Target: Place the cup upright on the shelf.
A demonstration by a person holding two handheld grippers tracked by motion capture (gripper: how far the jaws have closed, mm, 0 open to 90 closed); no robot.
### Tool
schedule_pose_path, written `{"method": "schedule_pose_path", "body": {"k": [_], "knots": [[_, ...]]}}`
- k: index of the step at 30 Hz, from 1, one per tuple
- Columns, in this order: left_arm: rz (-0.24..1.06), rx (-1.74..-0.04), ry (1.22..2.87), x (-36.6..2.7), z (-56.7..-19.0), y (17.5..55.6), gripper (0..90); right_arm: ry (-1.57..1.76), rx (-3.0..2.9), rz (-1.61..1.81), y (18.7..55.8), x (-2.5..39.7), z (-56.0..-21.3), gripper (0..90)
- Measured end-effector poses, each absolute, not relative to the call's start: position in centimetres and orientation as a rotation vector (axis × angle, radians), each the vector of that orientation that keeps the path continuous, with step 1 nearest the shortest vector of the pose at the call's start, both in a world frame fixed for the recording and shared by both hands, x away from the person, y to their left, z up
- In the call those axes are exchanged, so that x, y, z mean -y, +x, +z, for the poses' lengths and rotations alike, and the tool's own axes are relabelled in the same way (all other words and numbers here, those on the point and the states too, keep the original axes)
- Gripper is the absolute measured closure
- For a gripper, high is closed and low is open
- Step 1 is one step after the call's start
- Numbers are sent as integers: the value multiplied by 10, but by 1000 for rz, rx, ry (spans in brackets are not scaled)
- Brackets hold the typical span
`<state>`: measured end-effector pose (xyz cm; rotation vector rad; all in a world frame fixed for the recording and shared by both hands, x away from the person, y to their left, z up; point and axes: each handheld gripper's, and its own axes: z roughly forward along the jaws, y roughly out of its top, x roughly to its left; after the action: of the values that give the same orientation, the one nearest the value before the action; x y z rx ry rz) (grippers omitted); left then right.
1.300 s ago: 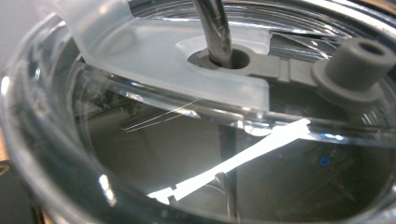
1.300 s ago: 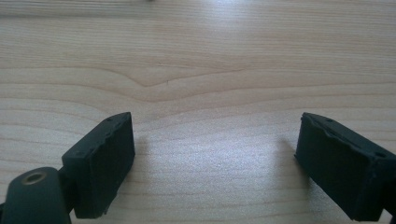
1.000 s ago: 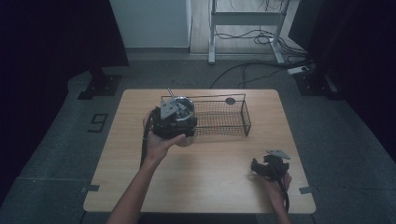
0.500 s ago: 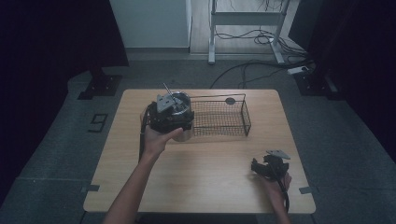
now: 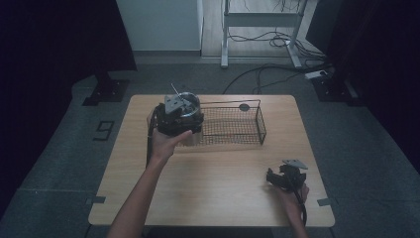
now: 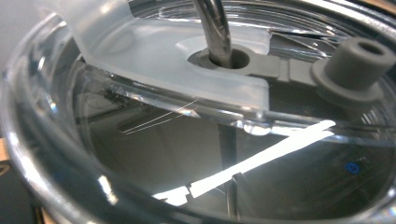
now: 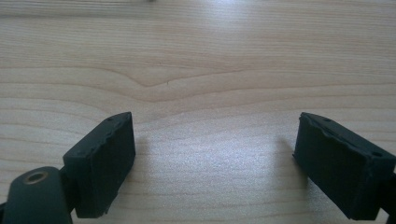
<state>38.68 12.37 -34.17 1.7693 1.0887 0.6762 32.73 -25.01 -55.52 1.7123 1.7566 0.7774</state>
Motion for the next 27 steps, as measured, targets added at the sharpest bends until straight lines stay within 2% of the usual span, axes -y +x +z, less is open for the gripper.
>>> {"method": "schedule_pose_path", "body": {"k": [27], "knots": [[705, -1142, 1756, -133, -337, 409, 40, 1712, -1757, 778, 327, 250, -555, 125]]}}
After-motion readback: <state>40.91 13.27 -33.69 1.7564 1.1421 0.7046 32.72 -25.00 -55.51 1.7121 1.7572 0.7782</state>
